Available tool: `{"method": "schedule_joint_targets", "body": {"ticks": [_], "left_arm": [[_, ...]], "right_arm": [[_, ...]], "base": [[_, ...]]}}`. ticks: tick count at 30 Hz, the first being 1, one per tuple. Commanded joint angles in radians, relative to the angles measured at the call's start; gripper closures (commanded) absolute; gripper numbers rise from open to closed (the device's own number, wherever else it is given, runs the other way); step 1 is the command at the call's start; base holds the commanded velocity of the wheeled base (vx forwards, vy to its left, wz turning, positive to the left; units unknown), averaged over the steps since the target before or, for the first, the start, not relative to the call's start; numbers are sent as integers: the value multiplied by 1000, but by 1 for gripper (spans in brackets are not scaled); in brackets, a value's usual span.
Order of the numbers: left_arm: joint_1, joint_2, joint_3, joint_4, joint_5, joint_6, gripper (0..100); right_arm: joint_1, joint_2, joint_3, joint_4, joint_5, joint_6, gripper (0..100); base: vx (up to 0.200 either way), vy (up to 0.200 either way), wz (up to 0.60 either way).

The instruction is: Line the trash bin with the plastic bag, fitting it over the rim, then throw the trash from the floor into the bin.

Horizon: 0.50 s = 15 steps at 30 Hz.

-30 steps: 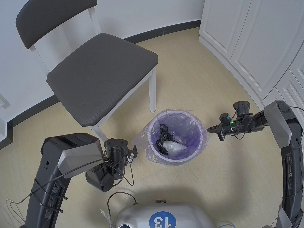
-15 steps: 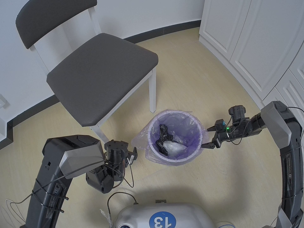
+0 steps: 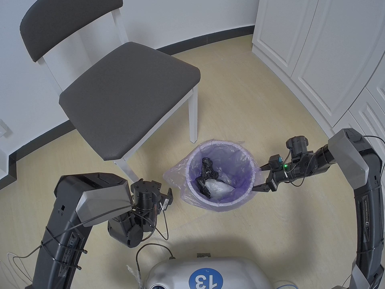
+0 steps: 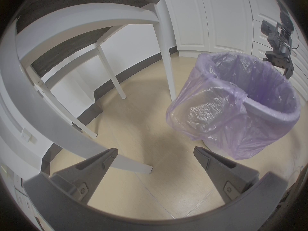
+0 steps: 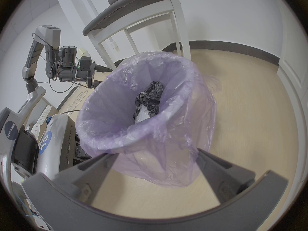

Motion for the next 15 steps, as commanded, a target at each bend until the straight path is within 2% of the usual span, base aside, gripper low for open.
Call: {"method": "schedule_joint_targets", "body": {"ticks": [1, 8, 15], "left_arm": [[-1, 3, 0, 0, 1, 0, 0], [-7, 4, 2, -2, 1, 0, 0], [-9, 4, 6, -12, 1, 0, 0]], "right_arm": [[-5, 3, -3, 0, 1, 1, 100], [-20, -3, -5, 0, 1, 4, 100], [-68, 13, -66, 1, 1, 11, 100]], "base": [[0, 0, 0], [0, 0, 0], [0, 0, 0]]}}
